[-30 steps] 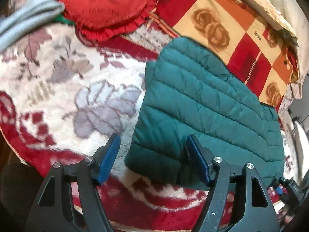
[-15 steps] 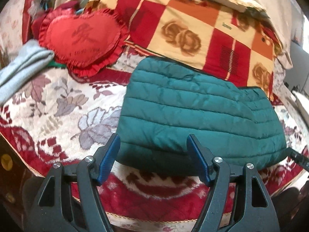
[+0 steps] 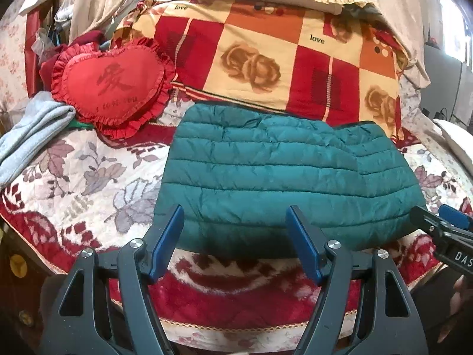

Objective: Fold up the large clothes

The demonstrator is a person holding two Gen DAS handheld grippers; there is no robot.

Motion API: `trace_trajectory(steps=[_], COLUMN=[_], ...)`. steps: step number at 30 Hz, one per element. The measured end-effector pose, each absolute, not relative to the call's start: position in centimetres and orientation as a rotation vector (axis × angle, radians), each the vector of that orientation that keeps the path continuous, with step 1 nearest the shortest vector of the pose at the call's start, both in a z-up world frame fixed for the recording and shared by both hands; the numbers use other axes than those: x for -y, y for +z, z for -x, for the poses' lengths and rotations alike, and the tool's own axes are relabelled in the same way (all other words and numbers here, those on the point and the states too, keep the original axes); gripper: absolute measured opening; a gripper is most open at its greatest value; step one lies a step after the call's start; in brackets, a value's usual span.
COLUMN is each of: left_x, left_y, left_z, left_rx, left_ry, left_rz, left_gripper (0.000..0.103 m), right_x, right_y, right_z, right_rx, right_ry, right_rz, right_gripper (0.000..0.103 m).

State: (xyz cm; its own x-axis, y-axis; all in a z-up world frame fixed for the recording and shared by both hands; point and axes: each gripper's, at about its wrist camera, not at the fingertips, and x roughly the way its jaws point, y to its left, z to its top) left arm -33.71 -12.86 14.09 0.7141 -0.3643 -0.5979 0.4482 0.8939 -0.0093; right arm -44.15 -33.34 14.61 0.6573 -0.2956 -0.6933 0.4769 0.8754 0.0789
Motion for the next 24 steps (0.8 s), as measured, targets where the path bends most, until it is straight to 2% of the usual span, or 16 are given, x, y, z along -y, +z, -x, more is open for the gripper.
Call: trace_trajectory(steps=[24], left_x=[12.5], left_y=[13.4], left_z=[33.5], left_rx=[-0.651], left_ry=[-0.449], left_rz=[-0.119], left_gripper=[0.072], right_x=[31.2], right_y=[14.6], right_z=[43.1], right_rx=[-0.745], right_ry=[-0.424], right_rz=[-0.236], right_gripper=[0.090])
